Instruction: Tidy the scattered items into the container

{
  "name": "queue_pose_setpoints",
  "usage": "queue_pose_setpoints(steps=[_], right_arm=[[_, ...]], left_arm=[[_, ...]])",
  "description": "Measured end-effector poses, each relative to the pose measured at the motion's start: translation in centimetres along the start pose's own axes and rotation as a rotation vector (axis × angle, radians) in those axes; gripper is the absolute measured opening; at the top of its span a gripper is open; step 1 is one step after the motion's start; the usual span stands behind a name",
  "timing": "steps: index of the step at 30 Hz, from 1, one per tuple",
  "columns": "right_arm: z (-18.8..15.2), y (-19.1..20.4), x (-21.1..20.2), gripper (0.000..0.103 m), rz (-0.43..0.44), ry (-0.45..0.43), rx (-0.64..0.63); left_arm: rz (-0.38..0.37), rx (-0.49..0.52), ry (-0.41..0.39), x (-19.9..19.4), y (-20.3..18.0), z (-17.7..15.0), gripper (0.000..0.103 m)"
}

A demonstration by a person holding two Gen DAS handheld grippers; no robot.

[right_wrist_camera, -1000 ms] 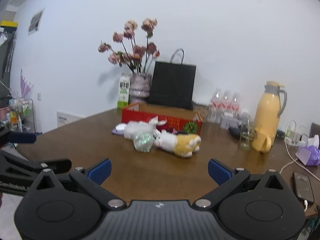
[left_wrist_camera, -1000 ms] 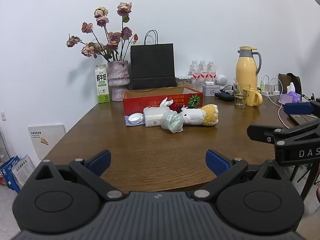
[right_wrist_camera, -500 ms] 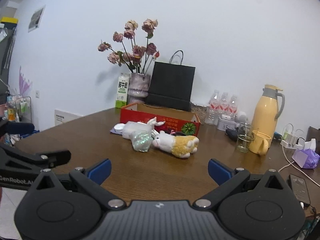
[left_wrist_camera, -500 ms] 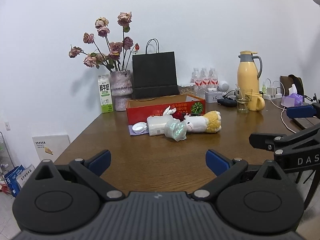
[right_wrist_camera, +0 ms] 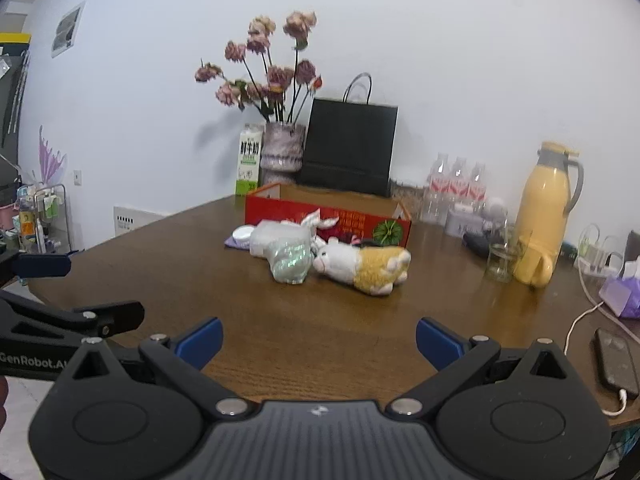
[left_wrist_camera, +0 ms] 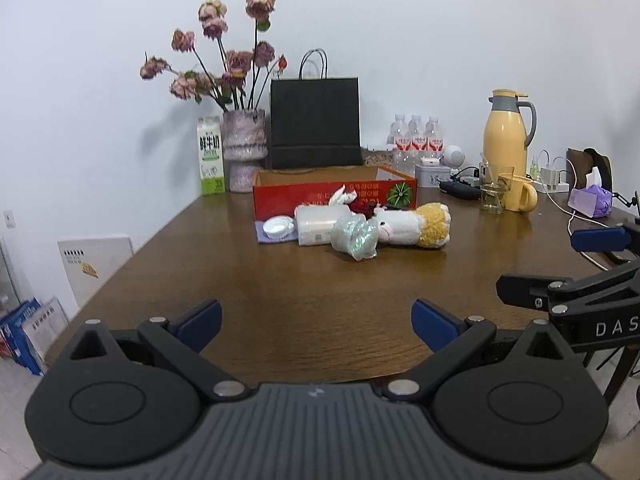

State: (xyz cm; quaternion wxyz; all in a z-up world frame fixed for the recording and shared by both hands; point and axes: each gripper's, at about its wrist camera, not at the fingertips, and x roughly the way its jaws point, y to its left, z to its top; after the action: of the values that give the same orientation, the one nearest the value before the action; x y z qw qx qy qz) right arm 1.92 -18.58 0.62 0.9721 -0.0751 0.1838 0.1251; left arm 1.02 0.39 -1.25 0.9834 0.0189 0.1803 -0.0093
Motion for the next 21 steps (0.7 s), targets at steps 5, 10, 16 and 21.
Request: queue_pose_setpoints(steps=[5,10,16,21], right_arm=[[0.0,-0.4,2.0,0.101,0.013,0.028,0.009],[1.0,-1.6,5.3,0.101,-0.003,0.042,0.059],[4.4,-5.8,11.8,0.098,-0.082,0.027,0.197],[7.6,-10.7,19.9,0.081,-0.057,0.122,0.436]], left_arm=[[-0.003,0.003,0.034,2.1,0.1,0.2,0.103],[0.003,-0.054,0.085,6.7,1.0,2.0,0.103],[-0.072,-0.081,0.079,13.9,1.3,5.8,0.103],[-0.142,-0.072,0.065,19.8,-0.3,8.0,0.097]])
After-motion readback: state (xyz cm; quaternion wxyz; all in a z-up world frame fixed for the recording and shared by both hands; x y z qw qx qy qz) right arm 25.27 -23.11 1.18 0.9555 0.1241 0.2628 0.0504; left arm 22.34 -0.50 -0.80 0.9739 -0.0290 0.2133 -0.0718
